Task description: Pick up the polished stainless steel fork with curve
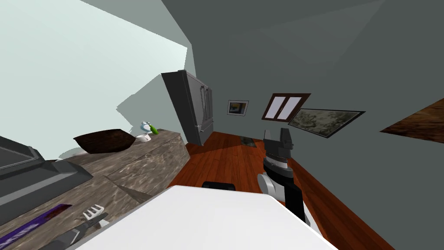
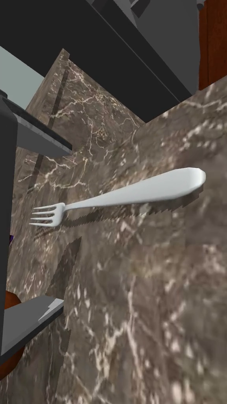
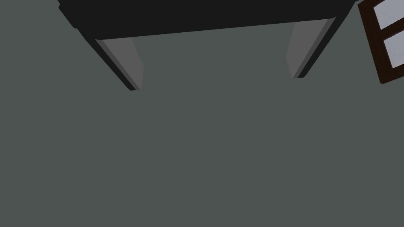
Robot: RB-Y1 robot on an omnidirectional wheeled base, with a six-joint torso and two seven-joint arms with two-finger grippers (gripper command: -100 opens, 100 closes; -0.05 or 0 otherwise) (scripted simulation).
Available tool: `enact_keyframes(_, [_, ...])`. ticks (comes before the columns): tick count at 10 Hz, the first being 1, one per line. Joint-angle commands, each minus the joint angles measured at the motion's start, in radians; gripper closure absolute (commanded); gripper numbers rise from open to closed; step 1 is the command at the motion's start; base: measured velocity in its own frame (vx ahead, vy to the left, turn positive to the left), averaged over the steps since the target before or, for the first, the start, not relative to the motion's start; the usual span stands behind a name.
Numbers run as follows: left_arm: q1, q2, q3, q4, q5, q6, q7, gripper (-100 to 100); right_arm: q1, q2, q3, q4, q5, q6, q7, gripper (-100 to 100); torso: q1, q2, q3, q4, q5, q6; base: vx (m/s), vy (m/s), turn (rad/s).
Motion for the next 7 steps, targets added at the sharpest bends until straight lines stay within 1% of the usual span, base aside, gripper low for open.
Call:
enact_keyframes(1, [0.026, 0.048, -0.015, 0.028, 0.032, 0.018, 0.015, -100, 0.000, 0.000, 0.000, 0.000, 0.000, 0.000, 0.000, 0, 0.000, 0.000, 0.000, 0.000, 0.000, 0.000, 0.117, 0.054, -0.222])
enact_keyframes(4, [0.069, 0.118, -0.042, 0.074, 0.083, 0.034, 0.039, -100, 0.000, 0.000, 0.000, 0.000, 0.000, 0.000, 0.000, 0, 0.002, -0.001, -0.001, 0.000, 0.001, -0.001, 0.111, 0.067, -0.136])
enact_keyframes(7, [0.095, 0.161, -0.062, 0.106, 0.115, 0.043, 0.055, -100, 0.000, 0.000, 0.000, 0.000, 0.000, 0.000, 0.000, 0, 0.000, 0.002, 0.001, 0.000, 0.000, -0.001, 0.072, 0.053, -0.078])
